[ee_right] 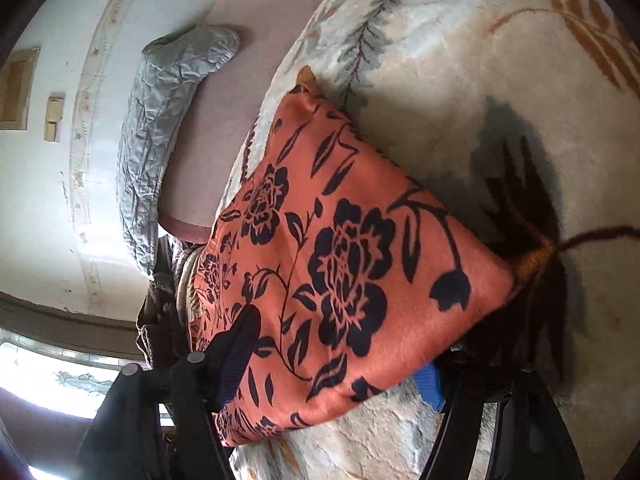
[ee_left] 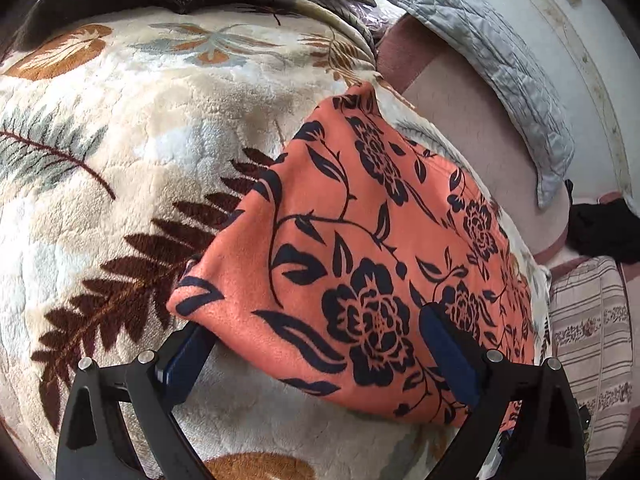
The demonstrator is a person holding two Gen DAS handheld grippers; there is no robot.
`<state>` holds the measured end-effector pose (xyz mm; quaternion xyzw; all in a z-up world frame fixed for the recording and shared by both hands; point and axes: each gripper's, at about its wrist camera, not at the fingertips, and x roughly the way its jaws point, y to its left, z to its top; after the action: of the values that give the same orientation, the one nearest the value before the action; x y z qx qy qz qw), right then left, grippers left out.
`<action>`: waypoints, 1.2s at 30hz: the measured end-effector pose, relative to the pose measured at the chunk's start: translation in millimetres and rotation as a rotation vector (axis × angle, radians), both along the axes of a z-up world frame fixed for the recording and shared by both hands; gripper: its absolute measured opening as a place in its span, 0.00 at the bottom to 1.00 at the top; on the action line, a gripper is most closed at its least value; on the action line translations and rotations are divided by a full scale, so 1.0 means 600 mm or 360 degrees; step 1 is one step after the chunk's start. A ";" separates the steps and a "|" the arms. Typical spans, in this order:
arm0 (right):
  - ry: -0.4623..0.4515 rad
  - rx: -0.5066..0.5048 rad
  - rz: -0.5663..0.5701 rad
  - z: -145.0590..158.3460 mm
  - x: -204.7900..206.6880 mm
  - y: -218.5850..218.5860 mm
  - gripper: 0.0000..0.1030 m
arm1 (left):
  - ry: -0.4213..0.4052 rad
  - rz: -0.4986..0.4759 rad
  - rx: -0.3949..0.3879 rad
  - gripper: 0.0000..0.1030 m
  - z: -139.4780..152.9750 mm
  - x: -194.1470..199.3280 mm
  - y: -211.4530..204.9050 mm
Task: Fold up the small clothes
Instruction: 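Grasp the folded blouse edge with both grippers and lift it, then fold the lifted blouse edge over the rest and open both grippers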
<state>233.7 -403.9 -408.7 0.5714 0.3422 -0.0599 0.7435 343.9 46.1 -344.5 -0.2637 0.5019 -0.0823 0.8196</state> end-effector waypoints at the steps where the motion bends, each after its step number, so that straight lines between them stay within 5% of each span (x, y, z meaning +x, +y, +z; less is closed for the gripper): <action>1: -0.0017 -0.0012 0.0000 0.000 0.007 0.001 0.71 | -0.0019 0.0022 -0.0032 0.95 0.000 0.001 0.000; 5: -0.0075 -0.0111 0.0040 0.007 0.032 0.007 0.70 | -0.0027 0.0079 -0.0022 0.42 -0.008 0.011 0.004; 6: -0.0084 -0.0129 0.0051 0.008 0.034 0.008 0.65 | -0.0030 0.0082 -0.0008 0.42 -0.011 0.012 0.003; 9: -0.0014 -0.0166 0.0067 0.000 0.043 0.005 0.29 | -0.0061 0.0079 0.0044 0.43 -0.008 0.012 -0.005; 12: -0.0013 -0.0147 0.0067 -0.005 0.045 0.002 0.28 | -0.0082 0.0080 0.0005 0.58 -0.012 0.014 -0.008; 14: -0.0015 -0.0167 0.0066 -0.004 0.045 0.004 0.28 | -0.0097 0.0073 0.0024 0.58 -0.011 0.016 -0.013; 16: -0.0021 -0.0247 0.0078 0.006 0.044 0.008 0.19 | -0.0127 0.0089 0.0035 0.33 -0.010 0.016 -0.009; 18: -0.0054 -0.0361 0.0083 0.028 0.039 0.016 0.16 | -0.0152 0.0091 -0.0055 0.25 -0.008 0.016 0.000; 27: -0.0197 -0.0660 0.0073 0.130 -0.043 0.041 0.14 | -0.0334 -0.0059 -0.0033 0.22 0.060 -0.080 0.014; 36: -0.0050 -0.0643 0.0269 0.127 -0.183 0.027 0.17 | -0.0129 -0.0228 0.0122 0.25 0.011 -0.246 0.024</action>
<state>124.0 -387.4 -332.7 0.3809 0.3584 -0.0558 0.8505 196.3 60.6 -337.7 -0.1919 0.4887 -0.1321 0.8408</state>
